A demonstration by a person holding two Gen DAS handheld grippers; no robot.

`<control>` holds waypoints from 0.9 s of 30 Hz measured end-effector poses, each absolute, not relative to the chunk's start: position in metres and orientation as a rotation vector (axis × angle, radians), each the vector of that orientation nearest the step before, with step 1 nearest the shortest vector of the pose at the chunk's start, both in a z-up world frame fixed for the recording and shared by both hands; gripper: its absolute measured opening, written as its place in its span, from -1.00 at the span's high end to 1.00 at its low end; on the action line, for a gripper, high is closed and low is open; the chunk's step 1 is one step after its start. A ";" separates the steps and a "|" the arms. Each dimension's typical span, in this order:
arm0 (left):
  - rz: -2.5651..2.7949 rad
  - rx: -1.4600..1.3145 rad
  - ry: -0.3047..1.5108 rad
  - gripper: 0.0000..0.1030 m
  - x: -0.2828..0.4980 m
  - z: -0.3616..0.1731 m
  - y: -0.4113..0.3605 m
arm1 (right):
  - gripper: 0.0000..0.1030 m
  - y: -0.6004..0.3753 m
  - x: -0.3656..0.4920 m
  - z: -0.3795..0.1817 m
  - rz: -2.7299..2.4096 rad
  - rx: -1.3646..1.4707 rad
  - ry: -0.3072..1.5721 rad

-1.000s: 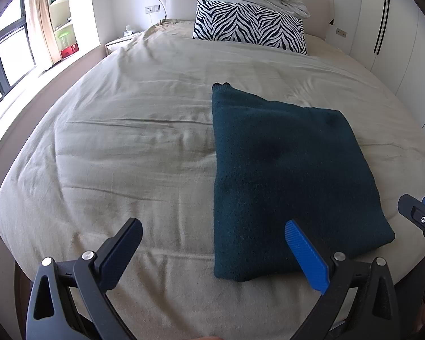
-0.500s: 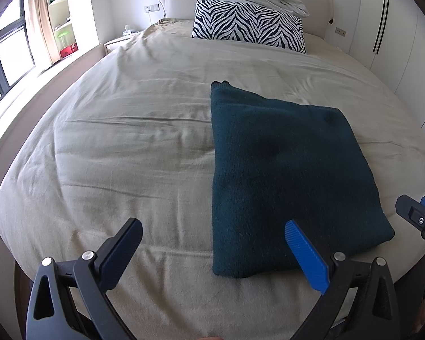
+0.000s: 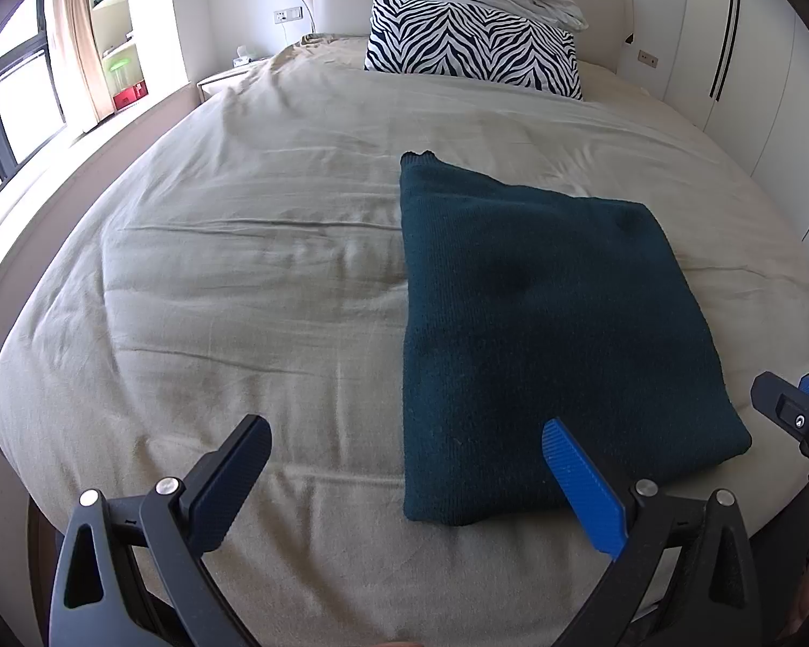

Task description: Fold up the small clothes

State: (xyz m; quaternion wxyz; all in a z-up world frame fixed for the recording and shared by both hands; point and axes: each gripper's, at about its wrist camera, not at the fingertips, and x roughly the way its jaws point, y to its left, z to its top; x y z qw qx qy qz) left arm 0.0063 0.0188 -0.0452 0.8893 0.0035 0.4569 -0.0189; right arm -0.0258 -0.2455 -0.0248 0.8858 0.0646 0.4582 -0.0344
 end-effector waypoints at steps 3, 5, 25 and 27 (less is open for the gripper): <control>-0.040 0.008 0.949 -1.00 0.007 -0.045 0.019 | -1.00 -0.245 -0.026 -0.025 -0.071 0.134 0.954; -0.040 0.008 0.949 -1.00 0.007 -0.045 0.019 | -1.00 -0.245 -0.026 -0.025 -0.071 0.134 0.954; -0.041 0.008 0.951 -1.00 0.006 -0.046 0.018 | -1.00 -0.246 -0.027 -0.026 -0.070 0.134 0.957; -0.041 0.008 0.951 -1.00 0.007 -0.045 0.018 | -1.00 -0.246 -0.027 -0.026 -0.070 0.134 0.956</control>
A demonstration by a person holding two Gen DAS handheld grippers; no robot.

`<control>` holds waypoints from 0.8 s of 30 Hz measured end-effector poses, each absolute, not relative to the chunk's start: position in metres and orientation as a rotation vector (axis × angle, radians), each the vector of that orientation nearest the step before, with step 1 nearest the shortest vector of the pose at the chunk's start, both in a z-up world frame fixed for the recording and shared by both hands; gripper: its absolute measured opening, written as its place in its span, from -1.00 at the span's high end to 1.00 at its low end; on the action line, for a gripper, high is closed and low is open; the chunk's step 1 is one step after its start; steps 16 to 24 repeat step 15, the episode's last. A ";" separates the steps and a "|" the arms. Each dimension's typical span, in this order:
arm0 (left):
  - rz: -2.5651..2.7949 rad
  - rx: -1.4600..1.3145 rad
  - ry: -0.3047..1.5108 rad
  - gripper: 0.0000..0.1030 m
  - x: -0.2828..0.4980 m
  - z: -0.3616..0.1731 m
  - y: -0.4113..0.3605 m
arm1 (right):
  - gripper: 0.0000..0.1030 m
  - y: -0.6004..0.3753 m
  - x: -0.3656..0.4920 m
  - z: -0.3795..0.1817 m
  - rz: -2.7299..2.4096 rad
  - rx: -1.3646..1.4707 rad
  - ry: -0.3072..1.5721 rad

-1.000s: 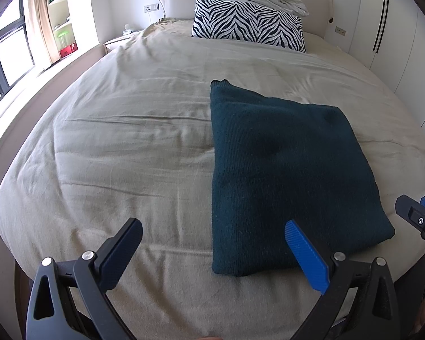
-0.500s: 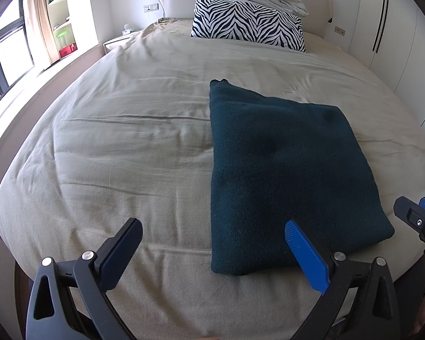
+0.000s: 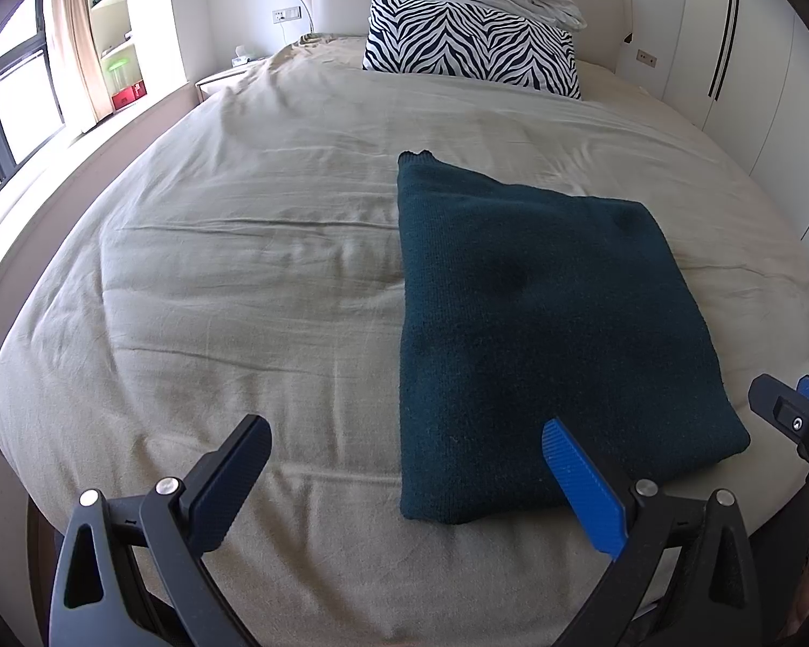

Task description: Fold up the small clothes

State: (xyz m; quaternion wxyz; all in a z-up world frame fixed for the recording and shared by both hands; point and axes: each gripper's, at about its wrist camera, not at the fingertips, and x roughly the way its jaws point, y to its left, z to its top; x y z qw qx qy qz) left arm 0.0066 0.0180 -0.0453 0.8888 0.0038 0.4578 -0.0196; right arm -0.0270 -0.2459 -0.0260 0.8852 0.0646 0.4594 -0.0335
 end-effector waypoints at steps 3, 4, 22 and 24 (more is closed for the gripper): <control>-0.042 0.008 0.951 -1.00 0.006 -0.046 0.018 | -1.00 -0.246 -0.027 -0.026 -0.069 0.135 0.957; -0.042 0.007 0.951 -1.00 0.006 -0.046 0.018 | -1.00 -0.246 -0.027 -0.026 -0.070 0.135 0.957; -0.045 0.006 0.954 -1.00 0.008 -0.046 0.017 | -1.00 -0.246 -0.027 -0.026 -0.070 0.135 0.957; -0.045 0.006 0.954 -1.00 0.008 -0.046 0.017 | -1.00 -0.246 -0.027 -0.026 -0.070 0.135 0.957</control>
